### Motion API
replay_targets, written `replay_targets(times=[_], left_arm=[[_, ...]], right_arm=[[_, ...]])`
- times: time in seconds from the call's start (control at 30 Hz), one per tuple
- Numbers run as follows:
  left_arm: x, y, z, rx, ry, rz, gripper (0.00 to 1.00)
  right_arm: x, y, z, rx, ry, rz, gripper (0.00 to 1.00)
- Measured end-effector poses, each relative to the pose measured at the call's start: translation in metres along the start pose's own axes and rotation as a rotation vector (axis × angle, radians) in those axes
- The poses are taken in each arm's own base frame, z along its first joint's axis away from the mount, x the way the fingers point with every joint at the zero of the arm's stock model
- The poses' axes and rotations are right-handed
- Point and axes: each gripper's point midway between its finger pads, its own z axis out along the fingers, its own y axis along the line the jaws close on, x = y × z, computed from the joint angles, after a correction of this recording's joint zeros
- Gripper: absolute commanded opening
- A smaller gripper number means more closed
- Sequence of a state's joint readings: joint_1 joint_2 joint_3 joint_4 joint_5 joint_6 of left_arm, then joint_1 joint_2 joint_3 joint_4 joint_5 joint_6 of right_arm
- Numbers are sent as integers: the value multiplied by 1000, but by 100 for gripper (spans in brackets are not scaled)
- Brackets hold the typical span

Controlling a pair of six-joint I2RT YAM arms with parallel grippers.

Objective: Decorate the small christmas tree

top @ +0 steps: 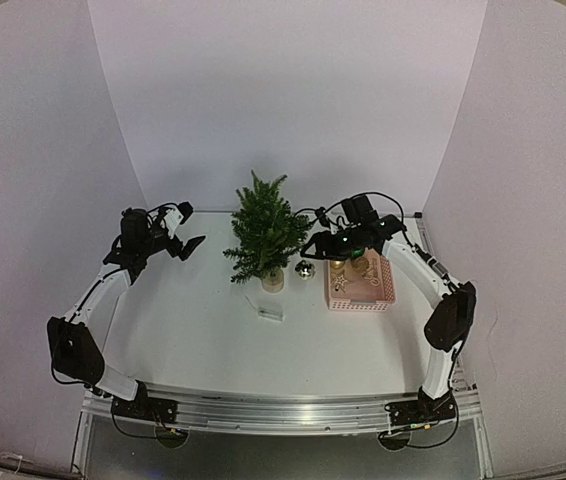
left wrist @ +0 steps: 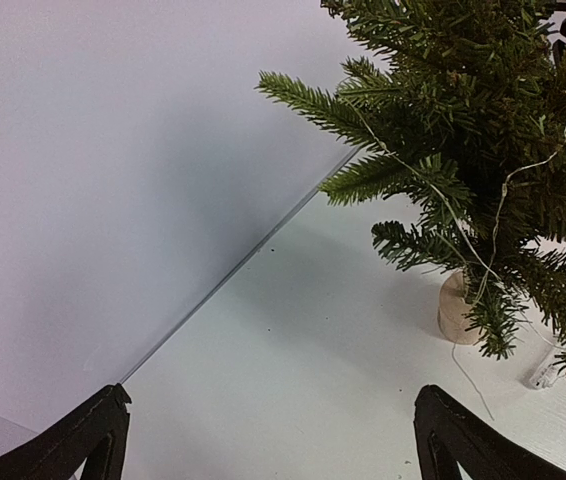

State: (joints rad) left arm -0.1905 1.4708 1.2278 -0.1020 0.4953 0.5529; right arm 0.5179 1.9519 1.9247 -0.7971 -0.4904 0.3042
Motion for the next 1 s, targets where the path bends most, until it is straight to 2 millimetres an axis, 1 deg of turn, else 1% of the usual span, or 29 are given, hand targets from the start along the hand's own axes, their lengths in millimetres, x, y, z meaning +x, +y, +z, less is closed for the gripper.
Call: replay_targets(times=[0.4,0.73,1.0], left_arm=[[-2,1,0,-3,-6,4,99],[-2,1,0,-4,-6,5,100],[-2,1,0,-4,-6,11,99]], right_arm=[[1,4,0,-21,8,-13,76],[1,6,-3,-23,2,-22,72],[-3,4,-19,8,-34,-27,72]])
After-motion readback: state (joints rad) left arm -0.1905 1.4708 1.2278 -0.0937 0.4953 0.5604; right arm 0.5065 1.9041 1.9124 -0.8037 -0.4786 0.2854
